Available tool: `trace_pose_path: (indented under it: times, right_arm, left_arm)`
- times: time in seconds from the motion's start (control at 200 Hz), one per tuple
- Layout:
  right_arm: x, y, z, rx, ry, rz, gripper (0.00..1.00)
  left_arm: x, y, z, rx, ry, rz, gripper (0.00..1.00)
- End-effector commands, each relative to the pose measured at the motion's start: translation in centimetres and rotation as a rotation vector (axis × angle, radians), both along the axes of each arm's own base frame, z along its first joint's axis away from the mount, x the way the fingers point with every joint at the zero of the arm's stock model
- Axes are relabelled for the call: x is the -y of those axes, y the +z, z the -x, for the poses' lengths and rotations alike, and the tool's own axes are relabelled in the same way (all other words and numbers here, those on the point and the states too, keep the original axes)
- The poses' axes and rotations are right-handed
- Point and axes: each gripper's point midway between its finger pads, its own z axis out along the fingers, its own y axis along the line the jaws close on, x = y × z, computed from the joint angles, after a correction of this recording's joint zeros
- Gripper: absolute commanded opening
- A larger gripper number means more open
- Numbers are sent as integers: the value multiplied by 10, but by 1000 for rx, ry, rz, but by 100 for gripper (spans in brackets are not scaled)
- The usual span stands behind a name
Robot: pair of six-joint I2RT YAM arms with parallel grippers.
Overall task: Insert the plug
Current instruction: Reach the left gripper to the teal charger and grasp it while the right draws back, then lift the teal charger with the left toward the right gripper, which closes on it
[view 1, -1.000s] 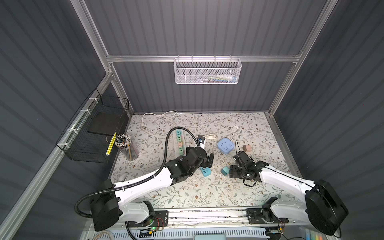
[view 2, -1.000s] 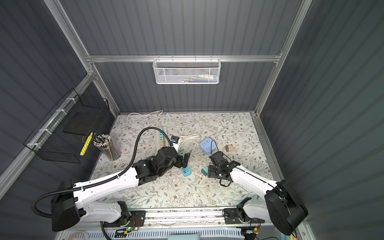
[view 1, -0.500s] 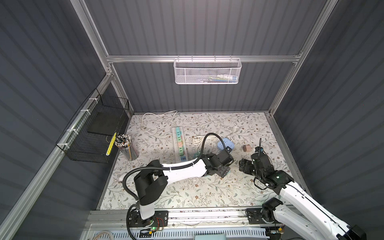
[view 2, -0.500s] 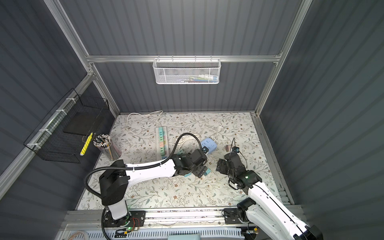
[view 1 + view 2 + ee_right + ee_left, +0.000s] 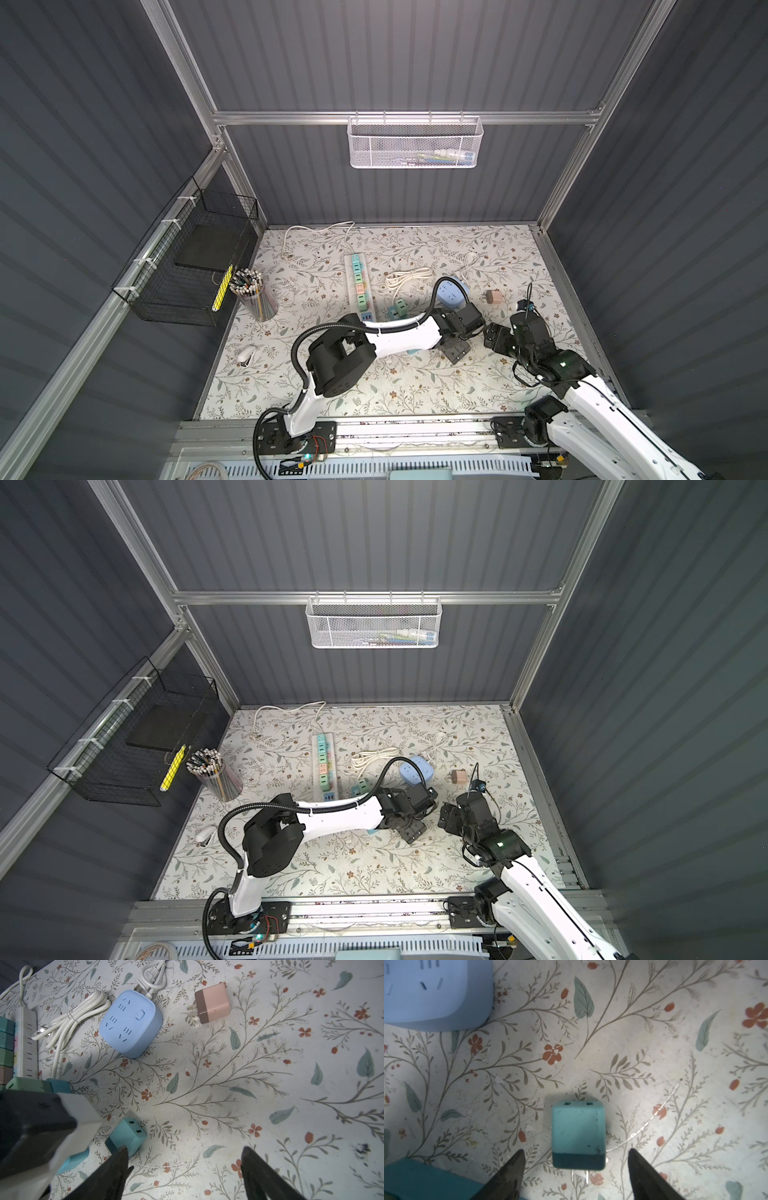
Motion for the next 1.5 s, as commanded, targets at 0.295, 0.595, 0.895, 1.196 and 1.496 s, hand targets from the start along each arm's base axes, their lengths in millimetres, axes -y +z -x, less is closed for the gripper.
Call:
trace_pose_path:
  times: [0.295, 0.595, 0.895, 1.196, 1.496]
  right_arm:
    - [1, -1, 4, -5, 4, -3, 84]
    - [-7, 7, 6, -2, 42, -38, 81]
    - [-56, 39, 7, 48, 271, -214, 53]
    - [-114, 81, 14, 131, 545, -418, 52]
    - [-149, 82, 8, 94, 651, -433, 54]
  left_arm:
    - [-5, -24, -2, -6, 7, -45, 49]
    - [-7, 11, -6, 102, -14, 105, 21]
    - [-26, 78, -6, 370, -22, 531, 17]
    - [-45, 103, 6, 431, -22, 715, 15]
    - [-42, 114, 23, 374, -94, 756, 15]
